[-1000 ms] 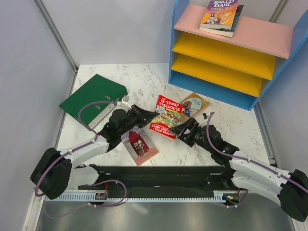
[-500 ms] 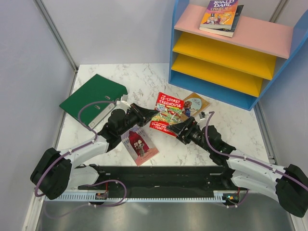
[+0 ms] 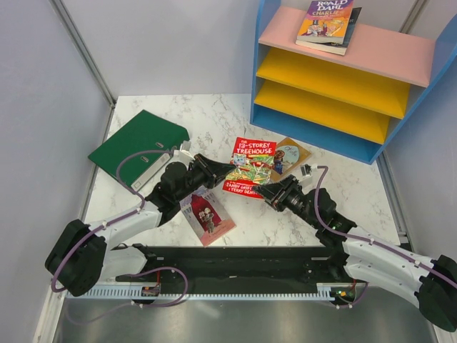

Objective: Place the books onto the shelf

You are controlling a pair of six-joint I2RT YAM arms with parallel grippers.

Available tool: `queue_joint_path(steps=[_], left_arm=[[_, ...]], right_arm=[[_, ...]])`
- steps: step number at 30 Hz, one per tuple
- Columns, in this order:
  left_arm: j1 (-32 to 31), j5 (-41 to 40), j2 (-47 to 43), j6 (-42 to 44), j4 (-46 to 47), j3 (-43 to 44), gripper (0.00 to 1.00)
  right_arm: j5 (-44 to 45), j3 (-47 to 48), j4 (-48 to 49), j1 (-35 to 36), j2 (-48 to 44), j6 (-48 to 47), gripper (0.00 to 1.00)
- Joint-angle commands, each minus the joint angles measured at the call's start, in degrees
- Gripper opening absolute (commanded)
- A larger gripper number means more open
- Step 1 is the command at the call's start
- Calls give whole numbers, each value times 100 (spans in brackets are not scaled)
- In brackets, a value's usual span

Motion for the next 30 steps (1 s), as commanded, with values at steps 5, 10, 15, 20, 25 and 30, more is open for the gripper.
queue_joint_path(steps=[5, 10, 15, 20, 25, 30], left_arm=[[241, -216, -108, 324, -193, 321, 3], [609, -163, -292, 966, -1581, 707, 53], [795, -312, -713, 1634, -2760, 560, 78], [787, -181, -960, 1653, -2876, -81, 87], [769, 152, -908, 1740, -2771, -538, 89], [646, 285, -855, 1846, -2560, -899, 90]], right_arm=[[-135, 644, -572, 29, -97, -451, 10], [-13, 1707, -1845, 29, -115, -1258, 9], [216, 3595, -3258, -23, 437, -2278, 8], [138, 5990, -4175, -269, 1604, -3430, 8], [-379, 8148, -5186, -917, 2617, -4160, 9], [-1531, 9837, -5547, -2087, 3549, -4170, 9]])
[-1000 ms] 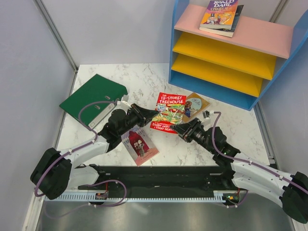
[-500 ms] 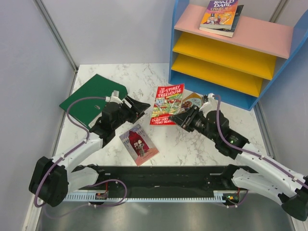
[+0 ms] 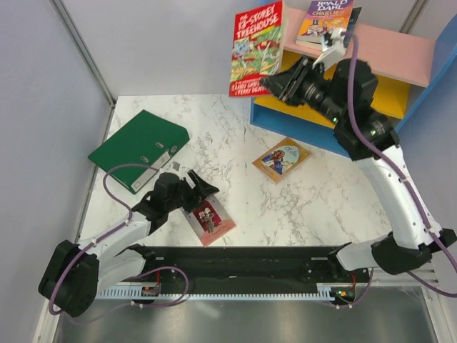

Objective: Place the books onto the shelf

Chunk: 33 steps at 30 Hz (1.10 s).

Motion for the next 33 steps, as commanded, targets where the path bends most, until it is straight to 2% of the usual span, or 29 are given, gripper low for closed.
queue_joint_path(steps=[1, 6, 10, 18, 23, 27, 33], left_arm=[[-119, 235, 32, 355, 269, -337, 90], [-225, 393, 146, 382, 936, -821, 90], [-295, 490, 226, 390, 1332, -980, 91], [-427, 569, 559, 338, 1868, -1243, 91], [-462, 604, 744, 303, 2053, -1244, 91], [-471, 586, 806, 311, 2062, -1226, 91], [-471, 604, 911, 311, 2062, -1200, 91]], right_arm=[[-1042, 1217, -334, -1071, 525, -308, 9], [-1966, 2457, -343, -1917, 1465, -35, 9], [-2476, 3117, -46, -2505, 2080, 612, 8], [-3179, 3337, 1422, -3420, 2837, 2037, 8], [-3294, 3513, 2265, -3974, 3197, 2812, 8], [-3452, 3899, 2609, -4221, 3628, 3531, 9], [-3444, 3690, 2785, -4291, 3883, 3736, 8]])
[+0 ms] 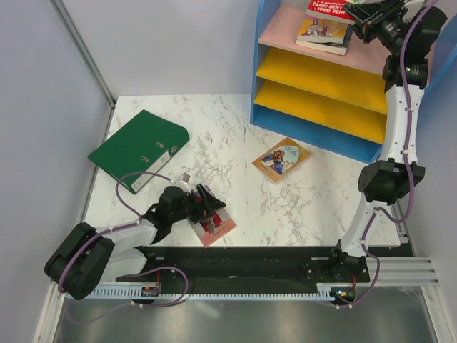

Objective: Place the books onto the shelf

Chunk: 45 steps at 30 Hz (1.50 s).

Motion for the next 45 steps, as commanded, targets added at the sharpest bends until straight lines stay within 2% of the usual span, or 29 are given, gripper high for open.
queue_joint_path(steps=[1, 13, 31, 34, 35, 40, 41, 42, 43, 45], left_arm=[[-38, 36, 146, 143, -104, -48, 91], [-47, 27, 234, 152, -95, -30, 91], [-47, 53, 190, 143, -60, -66, 90], [-47, 53, 173, 143, -60, -74, 90], [-47, 53, 173, 143, -60, -74, 89], [-47, 45, 129, 134, -51, -92, 89], [-47, 45, 111, 134, -51, -92, 89], [-47, 45, 111, 134, -51, -92, 89], [-47, 45, 120, 125, -42, -101, 89], [-47, 45, 111, 134, -42, -101, 89]], right_arm=[[-158, 57, 716, 50, -9, 363, 8], [-211, -541, 672, 50, -123, 231, 10], [-193, -1051, 575, 50, -343, 73, 24], [-202, -1200, 566, 32, -422, 47, 34], [-185, -1270, 575, 41, -475, 12, 43], [-97, -1605, 514, -3, -721, -120, 60], [-123, -1605, 505, -12, -713, -121, 71], [-149, -1588, 496, -12, -704, -138, 91], [-202, -1588, 461, -21, -704, -138, 98], [-228, -1649, 443, -38, -721, -164, 98]])
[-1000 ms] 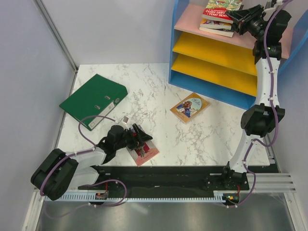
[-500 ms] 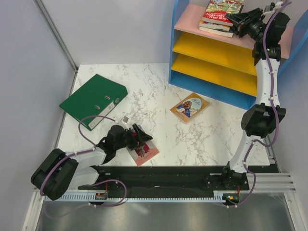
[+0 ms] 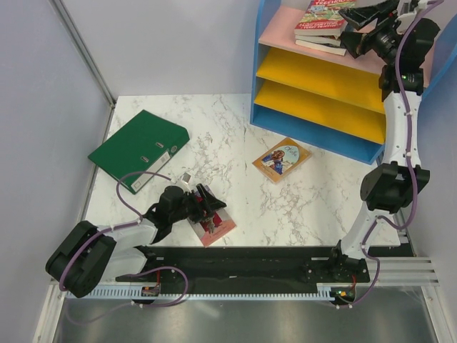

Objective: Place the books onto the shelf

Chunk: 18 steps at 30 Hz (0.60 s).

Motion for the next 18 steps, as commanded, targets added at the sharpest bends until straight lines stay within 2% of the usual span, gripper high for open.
queue_joint_path(steps=[1, 11, 18], left_arm=[[-47, -34, 6, 132, -191, -101, 89], [-47, -34, -11, 123, -191, -118, 89], [-47, -25, -20, 123, -182, -127, 89]], right_arm=[[-126, -163, -101, -64, -170, -186, 98], [6, -1093, -163, -328, -829, -467, 98], [-47, -1016, -171, -381, -874, -529, 98]])
